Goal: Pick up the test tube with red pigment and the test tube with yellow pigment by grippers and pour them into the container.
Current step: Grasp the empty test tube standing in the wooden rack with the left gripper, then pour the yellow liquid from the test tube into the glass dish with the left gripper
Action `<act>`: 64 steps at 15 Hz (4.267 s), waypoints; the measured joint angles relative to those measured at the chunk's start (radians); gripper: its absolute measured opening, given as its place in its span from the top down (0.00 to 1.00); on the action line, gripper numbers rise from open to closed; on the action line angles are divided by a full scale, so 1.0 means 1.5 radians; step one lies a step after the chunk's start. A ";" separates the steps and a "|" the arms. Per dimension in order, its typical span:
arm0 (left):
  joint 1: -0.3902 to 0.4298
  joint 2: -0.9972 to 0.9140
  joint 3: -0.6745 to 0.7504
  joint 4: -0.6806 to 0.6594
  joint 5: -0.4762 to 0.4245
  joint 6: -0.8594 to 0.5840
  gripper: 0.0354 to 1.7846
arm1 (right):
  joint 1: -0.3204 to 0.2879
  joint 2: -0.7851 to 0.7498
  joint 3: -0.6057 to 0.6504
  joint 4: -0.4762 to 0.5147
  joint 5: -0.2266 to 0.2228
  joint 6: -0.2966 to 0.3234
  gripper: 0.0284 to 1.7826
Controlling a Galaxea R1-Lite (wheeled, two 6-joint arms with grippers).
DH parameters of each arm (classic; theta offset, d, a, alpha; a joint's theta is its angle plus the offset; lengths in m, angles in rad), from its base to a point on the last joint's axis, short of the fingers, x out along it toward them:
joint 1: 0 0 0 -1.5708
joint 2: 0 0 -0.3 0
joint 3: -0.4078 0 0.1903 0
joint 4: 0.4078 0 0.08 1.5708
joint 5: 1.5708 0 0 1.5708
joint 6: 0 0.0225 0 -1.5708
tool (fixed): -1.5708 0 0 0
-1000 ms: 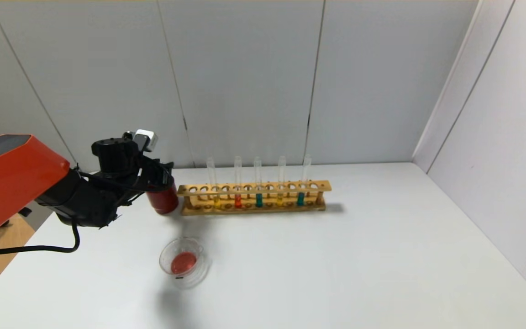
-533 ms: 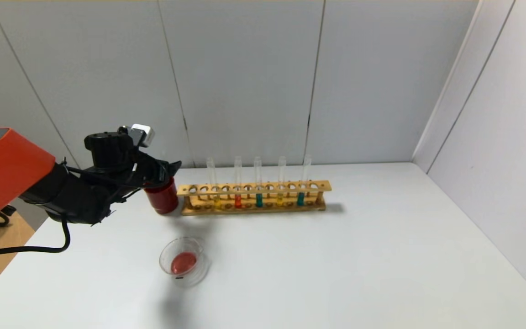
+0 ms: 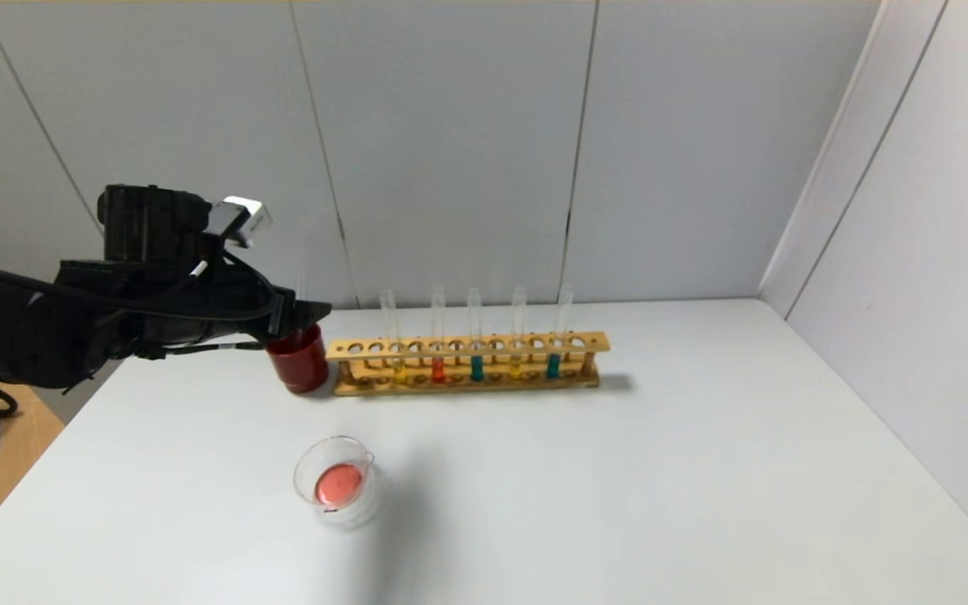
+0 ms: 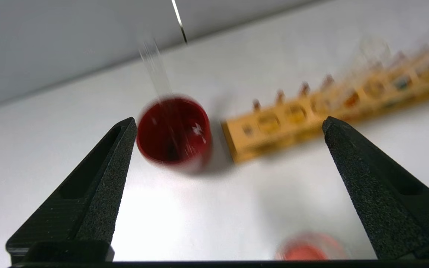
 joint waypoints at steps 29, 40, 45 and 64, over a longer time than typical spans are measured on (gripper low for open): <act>-0.126 0.265 -0.070 -0.198 0.077 -0.119 0.02 | 0.000 0.000 0.000 0.000 0.000 0.000 0.02; -0.134 0.284 -0.092 -0.199 0.075 -0.117 0.28 | 0.000 0.000 0.000 0.000 0.000 0.000 0.02; -0.149 0.281 -0.088 -0.200 0.081 -0.115 0.78 | 0.000 0.000 0.000 0.000 0.000 0.000 0.02; -0.150 0.125 -0.112 -0.243 0.099 -0.095 0.85 | 0.000 0.000 0.000 0.000 0.000 0.000 0.02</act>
